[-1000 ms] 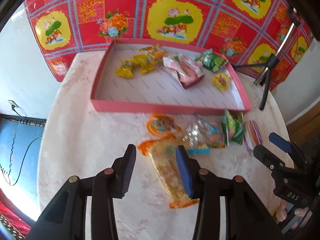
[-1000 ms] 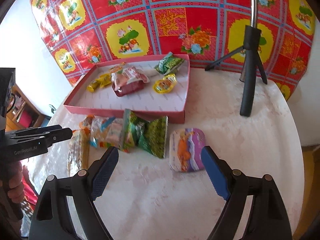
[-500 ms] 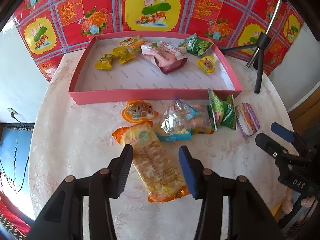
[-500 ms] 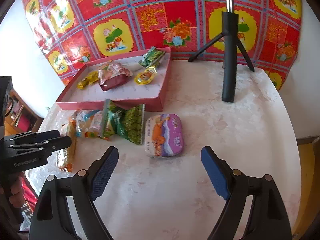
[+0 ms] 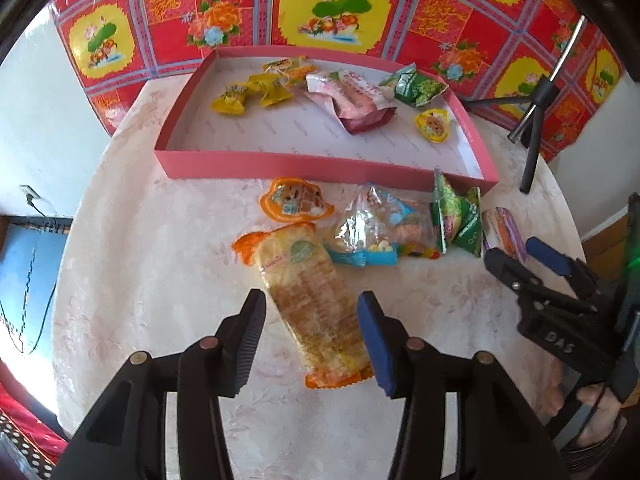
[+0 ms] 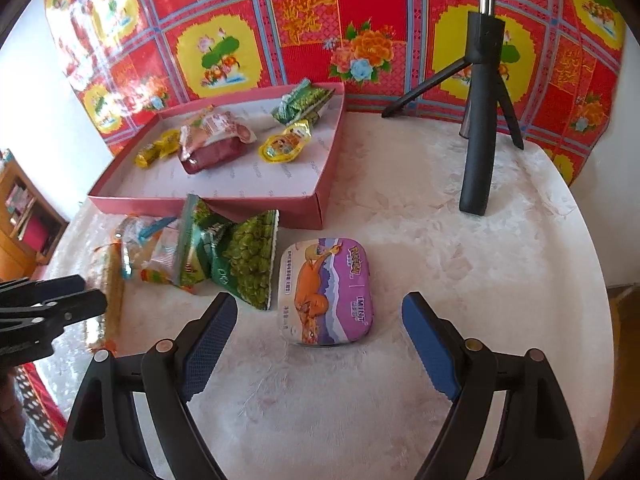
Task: Organize snacks
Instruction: 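Move the right tool to the purple tin while the left tool approaches the long bread pack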
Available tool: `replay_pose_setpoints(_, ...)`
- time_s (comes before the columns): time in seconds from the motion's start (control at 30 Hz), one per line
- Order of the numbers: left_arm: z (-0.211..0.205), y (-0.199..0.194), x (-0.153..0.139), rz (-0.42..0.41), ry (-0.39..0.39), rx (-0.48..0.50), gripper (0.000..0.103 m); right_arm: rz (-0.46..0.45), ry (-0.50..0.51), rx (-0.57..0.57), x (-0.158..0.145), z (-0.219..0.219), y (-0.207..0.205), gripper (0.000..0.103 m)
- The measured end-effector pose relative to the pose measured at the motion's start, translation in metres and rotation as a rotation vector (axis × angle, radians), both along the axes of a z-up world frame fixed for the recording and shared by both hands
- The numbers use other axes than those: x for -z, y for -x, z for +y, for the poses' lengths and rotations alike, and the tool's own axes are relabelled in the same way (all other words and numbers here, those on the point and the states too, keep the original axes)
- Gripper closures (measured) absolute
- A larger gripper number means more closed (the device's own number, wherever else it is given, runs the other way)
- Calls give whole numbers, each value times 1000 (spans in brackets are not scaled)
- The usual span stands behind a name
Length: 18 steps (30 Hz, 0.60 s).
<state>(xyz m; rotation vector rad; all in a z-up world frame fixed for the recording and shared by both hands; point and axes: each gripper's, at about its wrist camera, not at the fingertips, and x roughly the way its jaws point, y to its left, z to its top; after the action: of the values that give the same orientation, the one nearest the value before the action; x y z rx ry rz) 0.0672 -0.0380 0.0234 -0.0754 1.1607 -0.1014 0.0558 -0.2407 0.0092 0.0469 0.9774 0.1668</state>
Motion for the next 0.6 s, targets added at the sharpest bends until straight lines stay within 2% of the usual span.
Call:
replay_pose_setpoints(0.33,-9,-4,13,16,-1,6,48,-17,71,20,7,10,-2,18)
replay_pose_setpoints(0.43,-11,-2,13,-1,-24,21,48,-31,101,32,8,11,-1,25)
replay_pose_setpoints(0.6,-4,0,13,-15,-31,17,48,-44,105,57,6,6,2,49)
